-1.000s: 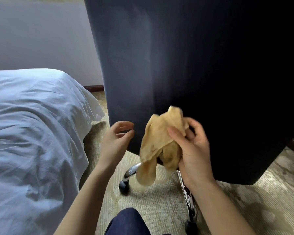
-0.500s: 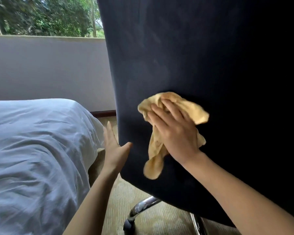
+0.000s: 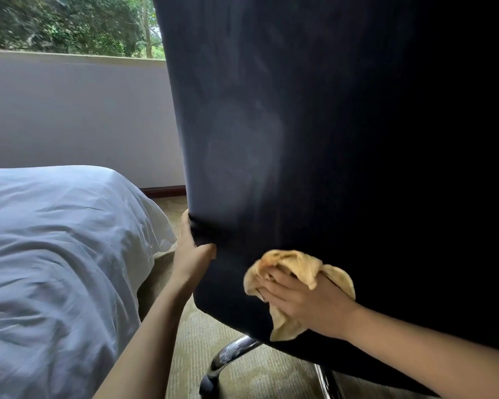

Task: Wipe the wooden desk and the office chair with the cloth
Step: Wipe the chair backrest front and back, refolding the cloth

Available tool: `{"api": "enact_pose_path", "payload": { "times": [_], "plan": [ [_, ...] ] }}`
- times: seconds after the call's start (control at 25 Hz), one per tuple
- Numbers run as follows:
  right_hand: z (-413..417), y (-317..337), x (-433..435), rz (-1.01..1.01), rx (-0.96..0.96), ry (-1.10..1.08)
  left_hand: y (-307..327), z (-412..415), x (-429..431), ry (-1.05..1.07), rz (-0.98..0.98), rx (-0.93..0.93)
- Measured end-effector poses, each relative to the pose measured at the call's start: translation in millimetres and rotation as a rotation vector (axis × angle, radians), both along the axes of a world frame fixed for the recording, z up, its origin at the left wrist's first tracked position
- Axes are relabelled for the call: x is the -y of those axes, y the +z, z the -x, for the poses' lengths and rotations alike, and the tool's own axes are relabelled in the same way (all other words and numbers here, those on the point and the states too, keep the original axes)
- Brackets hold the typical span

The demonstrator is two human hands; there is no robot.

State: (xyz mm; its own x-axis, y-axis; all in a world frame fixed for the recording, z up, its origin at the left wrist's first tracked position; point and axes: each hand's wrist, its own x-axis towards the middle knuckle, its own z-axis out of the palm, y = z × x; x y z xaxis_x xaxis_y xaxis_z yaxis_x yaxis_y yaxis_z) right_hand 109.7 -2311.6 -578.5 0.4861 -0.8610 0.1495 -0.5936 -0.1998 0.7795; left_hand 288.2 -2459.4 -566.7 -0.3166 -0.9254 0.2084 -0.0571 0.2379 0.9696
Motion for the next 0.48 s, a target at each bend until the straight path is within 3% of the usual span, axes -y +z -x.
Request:
{"api": "enact_pose_path", "payload": {
  "times": [0.16,0.48],
  "plan": [
    [27.8,-1.9,-24.7,0.020,-0.113,0.136,1.3,-5.8,-18.4,-0.020,0.050,0.090],
    [20.0,99.6,-6.0,0.400,-0.001,0.262,-7.3,-6.4,-54.8,-0.060,0.138,0.085]
  ]
}}
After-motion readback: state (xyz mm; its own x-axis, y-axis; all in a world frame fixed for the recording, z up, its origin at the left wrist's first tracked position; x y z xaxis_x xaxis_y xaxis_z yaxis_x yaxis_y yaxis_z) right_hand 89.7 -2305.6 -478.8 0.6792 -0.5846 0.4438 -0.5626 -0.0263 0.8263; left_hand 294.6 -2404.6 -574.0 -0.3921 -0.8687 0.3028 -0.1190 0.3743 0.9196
